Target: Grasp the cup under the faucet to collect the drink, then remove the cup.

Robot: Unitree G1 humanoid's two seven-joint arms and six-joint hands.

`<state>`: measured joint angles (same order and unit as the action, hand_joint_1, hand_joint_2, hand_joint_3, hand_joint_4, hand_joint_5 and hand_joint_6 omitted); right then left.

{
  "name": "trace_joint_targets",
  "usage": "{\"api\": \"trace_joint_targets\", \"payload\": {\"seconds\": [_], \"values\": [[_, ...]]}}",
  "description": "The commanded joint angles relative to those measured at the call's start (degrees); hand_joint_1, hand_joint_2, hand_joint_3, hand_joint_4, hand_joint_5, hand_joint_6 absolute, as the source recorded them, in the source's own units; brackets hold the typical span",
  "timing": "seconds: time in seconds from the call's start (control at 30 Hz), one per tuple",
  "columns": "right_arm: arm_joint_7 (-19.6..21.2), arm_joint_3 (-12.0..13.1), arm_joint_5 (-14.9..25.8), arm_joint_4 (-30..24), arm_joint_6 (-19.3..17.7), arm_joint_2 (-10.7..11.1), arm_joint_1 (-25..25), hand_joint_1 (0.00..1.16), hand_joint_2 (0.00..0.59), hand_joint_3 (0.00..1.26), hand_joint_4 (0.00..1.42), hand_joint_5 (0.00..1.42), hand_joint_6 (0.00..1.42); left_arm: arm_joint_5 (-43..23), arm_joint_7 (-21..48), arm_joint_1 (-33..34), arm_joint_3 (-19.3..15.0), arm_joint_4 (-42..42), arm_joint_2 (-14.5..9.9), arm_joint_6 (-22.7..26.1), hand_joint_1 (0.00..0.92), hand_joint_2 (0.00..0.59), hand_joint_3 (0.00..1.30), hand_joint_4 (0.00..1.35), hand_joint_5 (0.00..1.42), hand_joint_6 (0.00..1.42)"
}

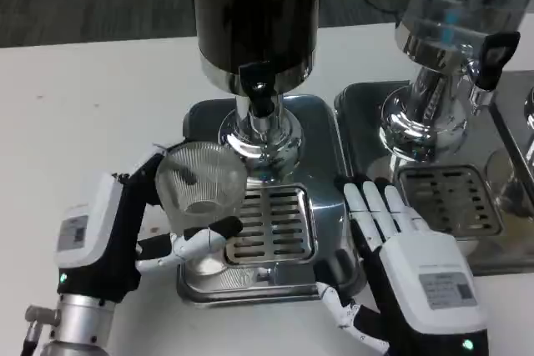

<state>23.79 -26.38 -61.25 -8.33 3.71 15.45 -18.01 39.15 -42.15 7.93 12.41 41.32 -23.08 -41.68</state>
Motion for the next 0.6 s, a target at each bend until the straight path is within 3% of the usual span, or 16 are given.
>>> {"api": "trace_joint_targets", "payload": {"seconds": [0.03,0.33,0.6], "values": [[0.64,0.24,-0.68,-1.27,1.26,-0.60,-1.05,0.27,0.417,0.01,0.00,0.00,0.13,3.66,-2.47,4.52,2.97,3.39,0.59,0.79,0.381,0.102,0.38,0.67,0.88,0.84],[0.80,0.54,-1.26,-2.80,2.10,-0.89,-2.72,0.26,0.416,0.01,0.00,0.00,0.12,5.85,-4.27,11.02,7.94,12.96,3.14,2.46,0.356,0.106,0.39,0.66,0.86,0.83],[0.10,0.65,-0.77,-2.55,1.80,-0.77,-2.28,0.26,0.416,0.01,0.00,0.00,0.11,7.12,-7.27,12.97,12.55,17.05,4.41,4.62,0.344,0.106,0.36,0.63,0.83,0.80]]}}
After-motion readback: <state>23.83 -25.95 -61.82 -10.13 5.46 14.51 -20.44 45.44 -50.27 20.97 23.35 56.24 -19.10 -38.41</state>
